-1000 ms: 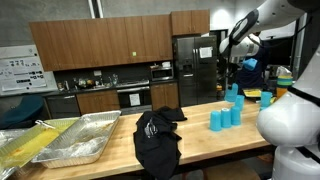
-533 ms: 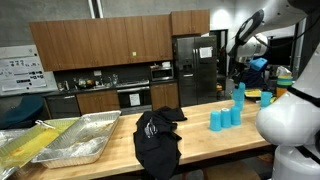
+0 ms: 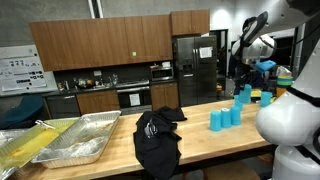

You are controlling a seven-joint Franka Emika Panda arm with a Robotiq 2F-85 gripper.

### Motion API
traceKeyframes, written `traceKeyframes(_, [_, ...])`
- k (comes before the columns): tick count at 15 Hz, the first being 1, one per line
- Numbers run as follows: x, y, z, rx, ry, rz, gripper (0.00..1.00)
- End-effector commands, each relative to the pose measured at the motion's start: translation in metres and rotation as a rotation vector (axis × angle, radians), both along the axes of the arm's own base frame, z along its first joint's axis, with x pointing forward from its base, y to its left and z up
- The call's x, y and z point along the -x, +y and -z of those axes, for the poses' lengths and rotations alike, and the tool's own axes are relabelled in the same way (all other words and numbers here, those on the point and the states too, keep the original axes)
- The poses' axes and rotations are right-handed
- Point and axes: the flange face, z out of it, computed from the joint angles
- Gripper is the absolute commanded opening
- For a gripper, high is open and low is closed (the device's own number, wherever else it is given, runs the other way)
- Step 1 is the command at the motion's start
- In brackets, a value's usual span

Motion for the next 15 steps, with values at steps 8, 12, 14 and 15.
traceKeyframes(8, [0.022, -0.023, 0.024, -0.025, 0.020, 0.120, 0.38])
traceKeyframes(12, [0.023, -0.032, 0.037, -0.015, -0.013, 0.148, 0.38])
traceKeyframes(14, [0.021, -0.036, 0.045, -0.015, -0.028, 0.150, 0.38])
traceKeyframes(15, [0.019, -0.037, 0.049, -0.011, -0.034, 0.157, 0.38])
